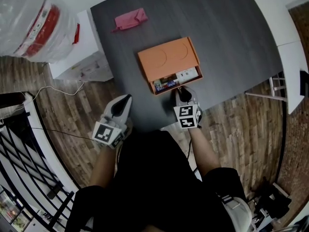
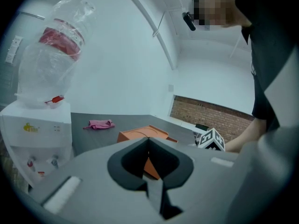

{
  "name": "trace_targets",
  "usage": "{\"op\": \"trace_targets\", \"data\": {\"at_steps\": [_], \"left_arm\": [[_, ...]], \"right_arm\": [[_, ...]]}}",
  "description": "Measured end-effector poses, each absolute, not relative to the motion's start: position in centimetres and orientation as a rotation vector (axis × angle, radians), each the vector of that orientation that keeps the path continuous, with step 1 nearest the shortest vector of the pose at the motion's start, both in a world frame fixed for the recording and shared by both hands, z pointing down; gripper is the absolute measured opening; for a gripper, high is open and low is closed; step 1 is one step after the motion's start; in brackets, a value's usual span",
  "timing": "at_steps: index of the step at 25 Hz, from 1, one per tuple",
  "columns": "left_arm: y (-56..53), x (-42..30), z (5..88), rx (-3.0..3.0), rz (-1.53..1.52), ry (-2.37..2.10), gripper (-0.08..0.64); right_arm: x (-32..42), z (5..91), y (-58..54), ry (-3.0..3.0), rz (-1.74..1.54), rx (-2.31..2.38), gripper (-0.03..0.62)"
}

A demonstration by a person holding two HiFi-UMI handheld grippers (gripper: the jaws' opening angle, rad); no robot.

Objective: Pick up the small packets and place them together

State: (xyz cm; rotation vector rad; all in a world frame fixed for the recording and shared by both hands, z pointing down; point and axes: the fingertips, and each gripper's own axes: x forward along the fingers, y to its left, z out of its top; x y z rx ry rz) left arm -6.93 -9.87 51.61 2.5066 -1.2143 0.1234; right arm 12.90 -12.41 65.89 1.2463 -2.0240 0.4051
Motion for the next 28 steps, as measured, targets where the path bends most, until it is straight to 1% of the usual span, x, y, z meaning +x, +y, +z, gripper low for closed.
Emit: {"op": "trace_targets", "data": {"at_steps": [14, 28], "left_arm": [[-8.5, -5.6, 51.9, 2.529, 0.138, -1.189, 0.000], [-7.7, -4.0, 52.1, 2.543, 0.181, -1.140, 0.000]], "right_arm": [[14.4, 66.4, -8.6, -2.002, 0.399, 1.220, 0.072], [14.5, 66.1, -7.6, -2.013, 0.390, 1.242, 0.074]]}}
